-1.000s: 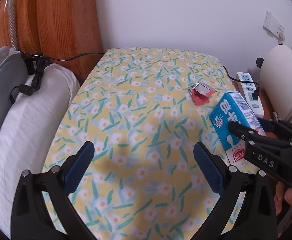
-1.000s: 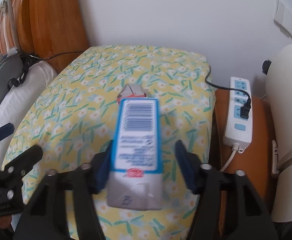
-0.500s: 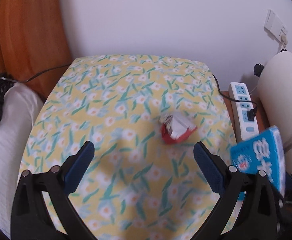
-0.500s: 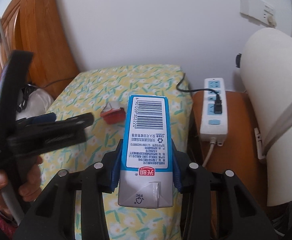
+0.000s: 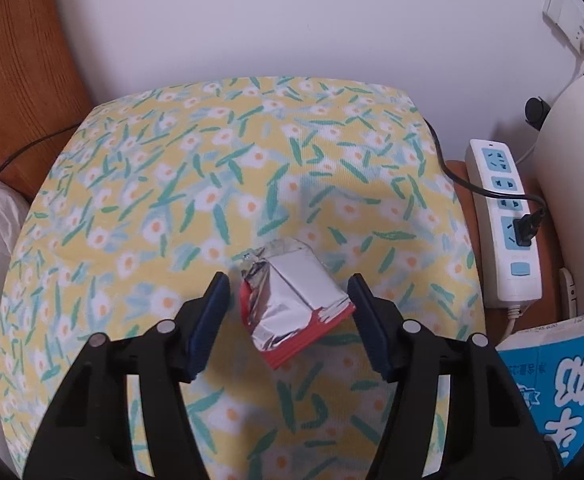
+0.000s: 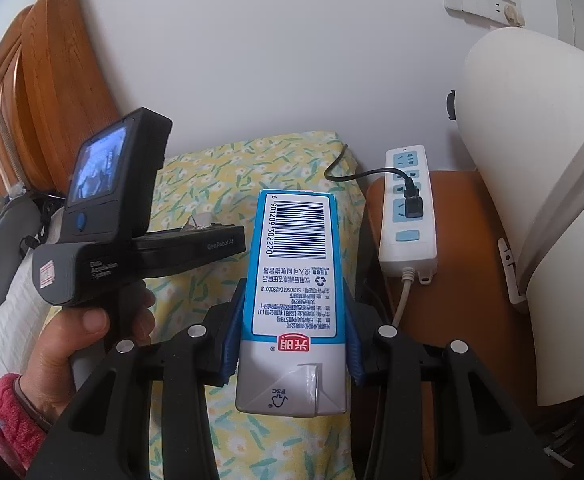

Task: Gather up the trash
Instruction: 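Grasp the red-and-silver wrapper with the left tool while the right holds the carton, then lower the wrapper into the basket and open the left tool while the right holds the carton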

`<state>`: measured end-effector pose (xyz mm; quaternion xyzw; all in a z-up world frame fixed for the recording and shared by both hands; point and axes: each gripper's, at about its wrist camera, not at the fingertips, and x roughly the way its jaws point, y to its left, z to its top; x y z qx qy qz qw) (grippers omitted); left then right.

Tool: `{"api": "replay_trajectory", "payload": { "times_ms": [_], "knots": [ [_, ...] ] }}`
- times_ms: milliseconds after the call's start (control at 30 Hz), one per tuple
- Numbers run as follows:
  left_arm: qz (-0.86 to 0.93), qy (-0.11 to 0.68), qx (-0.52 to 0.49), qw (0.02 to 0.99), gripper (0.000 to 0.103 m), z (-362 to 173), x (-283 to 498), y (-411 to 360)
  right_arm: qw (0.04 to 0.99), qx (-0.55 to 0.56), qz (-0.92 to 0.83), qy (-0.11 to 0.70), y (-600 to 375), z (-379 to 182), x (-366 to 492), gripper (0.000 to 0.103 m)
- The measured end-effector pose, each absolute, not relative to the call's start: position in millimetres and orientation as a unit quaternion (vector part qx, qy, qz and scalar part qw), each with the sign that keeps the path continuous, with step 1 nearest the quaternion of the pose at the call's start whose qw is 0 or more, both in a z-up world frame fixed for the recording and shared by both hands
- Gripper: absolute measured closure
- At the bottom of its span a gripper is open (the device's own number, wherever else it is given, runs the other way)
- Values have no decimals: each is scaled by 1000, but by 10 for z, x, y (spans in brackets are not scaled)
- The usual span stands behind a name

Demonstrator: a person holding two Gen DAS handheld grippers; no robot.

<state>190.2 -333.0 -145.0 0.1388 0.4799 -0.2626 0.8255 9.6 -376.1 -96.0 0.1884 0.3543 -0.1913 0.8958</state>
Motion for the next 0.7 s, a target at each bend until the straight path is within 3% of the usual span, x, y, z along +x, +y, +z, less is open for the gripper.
{"api": "replay_trajectory", "payload": {
  "times_ms": [33,133,367,467,700],
  "knots": [
    [-262,478,139,827,44,-1457,1904,-3342,895,191,-191,354,-3774,-973,95,61],
    [-265,472,141,829,58,-1438,1906,-3368,893,194,-189,358,-3790,-1007,119,61],
    [-262,467,145,832,61,-1420,1927,-3337,894,193,-177,363,-3738,-1062,162,61],
    [-260,464,145,834,70,-1382,1914,-3270,892,196,-176,368,-3739,-1113,174,61],
    [-253,446,140,847,70,-1154,1745,-2917,893,194,-170,370,-3660,-1099,161,61]
  ]
}}
